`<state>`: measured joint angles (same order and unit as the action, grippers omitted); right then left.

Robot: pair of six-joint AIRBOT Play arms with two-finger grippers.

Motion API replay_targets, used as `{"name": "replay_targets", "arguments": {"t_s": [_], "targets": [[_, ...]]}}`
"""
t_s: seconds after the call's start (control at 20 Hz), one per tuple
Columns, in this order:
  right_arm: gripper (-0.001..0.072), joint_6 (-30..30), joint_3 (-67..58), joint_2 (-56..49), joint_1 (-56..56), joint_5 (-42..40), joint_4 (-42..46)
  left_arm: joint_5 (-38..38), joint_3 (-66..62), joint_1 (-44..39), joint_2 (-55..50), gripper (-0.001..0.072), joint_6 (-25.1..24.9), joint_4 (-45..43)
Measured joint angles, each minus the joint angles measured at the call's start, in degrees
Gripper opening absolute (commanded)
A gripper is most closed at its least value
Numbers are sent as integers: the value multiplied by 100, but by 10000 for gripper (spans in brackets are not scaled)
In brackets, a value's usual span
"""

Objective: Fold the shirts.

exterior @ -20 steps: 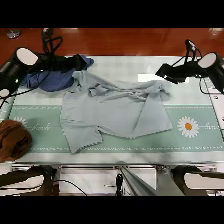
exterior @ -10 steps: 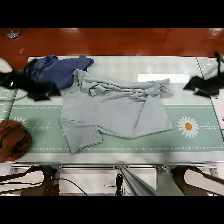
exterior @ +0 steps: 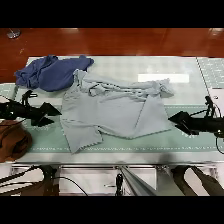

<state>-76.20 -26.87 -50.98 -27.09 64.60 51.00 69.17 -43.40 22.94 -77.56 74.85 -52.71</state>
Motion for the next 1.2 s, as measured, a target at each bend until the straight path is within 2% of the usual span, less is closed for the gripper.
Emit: {"name": "replay_targets", "arguments": {"t_s": [0.2,0.25,0.3,0.35,0.5,0.65,1.0,1.2], "targets": [[625,24,98,92,-120,-144,-146,-103,144,-501,-170,699,-203,254],[625,13,15,92,-240,-175,-127,-160,157,-651,-219,574,-247,341],[624,2,-94,92,-404,-166,-57,-258,168,-809,-264,131,-291,385],[625,-44,-181,90,-573,-83,76,-428,170,-933,-304,13,-354,302],[624,-271,-210,81,-966,243,721,-529,122,-1158,-354,16,-490,337],[624,-334,122,55,-1117,424,835,-518,42,-1244,-365,16,-570,350],[624,219,369,-691,-1165,166,-111,-470,-9,-1290,-367,16,-614,417],[618,455,72,-1377,-564,-98,-651,-452,-9,-1294,-367,16,-627,433]]}}
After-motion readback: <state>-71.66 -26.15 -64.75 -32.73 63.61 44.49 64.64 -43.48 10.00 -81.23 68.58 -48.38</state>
